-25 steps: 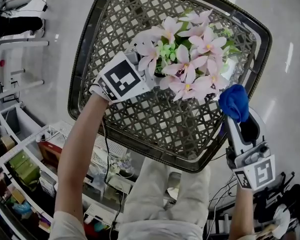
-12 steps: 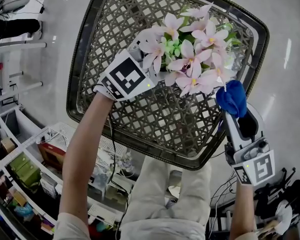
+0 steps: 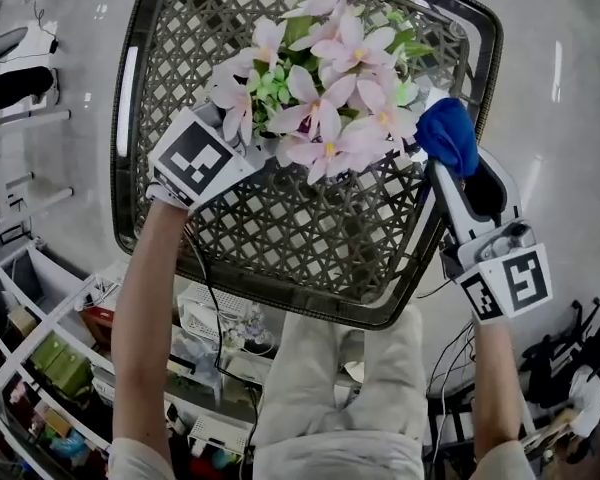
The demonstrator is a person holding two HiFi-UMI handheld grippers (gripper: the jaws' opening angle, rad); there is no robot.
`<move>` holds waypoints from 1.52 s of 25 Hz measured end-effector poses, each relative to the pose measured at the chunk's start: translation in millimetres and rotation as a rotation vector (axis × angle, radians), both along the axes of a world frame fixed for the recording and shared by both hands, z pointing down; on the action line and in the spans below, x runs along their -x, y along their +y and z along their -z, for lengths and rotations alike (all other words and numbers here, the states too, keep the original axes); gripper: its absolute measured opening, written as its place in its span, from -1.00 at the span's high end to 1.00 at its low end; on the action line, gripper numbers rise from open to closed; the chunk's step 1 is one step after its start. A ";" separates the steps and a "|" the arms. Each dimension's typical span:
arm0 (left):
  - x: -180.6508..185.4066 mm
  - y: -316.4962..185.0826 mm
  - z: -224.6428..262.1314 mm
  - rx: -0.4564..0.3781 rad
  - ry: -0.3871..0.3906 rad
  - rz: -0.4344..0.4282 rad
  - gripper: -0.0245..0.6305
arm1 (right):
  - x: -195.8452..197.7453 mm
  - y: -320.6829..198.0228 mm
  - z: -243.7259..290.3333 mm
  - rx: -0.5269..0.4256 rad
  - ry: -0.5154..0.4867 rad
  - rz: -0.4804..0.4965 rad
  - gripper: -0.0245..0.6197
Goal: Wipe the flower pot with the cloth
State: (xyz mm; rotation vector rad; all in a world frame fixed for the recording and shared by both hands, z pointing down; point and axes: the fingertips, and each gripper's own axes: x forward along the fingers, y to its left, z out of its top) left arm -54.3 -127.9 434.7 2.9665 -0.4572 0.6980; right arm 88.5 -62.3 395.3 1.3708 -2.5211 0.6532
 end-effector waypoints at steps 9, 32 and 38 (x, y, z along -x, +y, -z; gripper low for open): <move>0.8 -1.7 4.8 0.022 0.019 0.017 -0.43 | 18.6 -56.1 -21.4 0.019 -0.017 0.101 0.39; -2.2 1.5 3.2 0.007 0.033 0.062 -0.43 | 51.5 -59.4 -35.9 -0.009 -0.026 0.179 0.47; -1.7 1.5 3.5 0.010 0.037 0.068 -0.43 | 53.9 -45.9 -36.1 -0.004 -0.021 0.191 0.52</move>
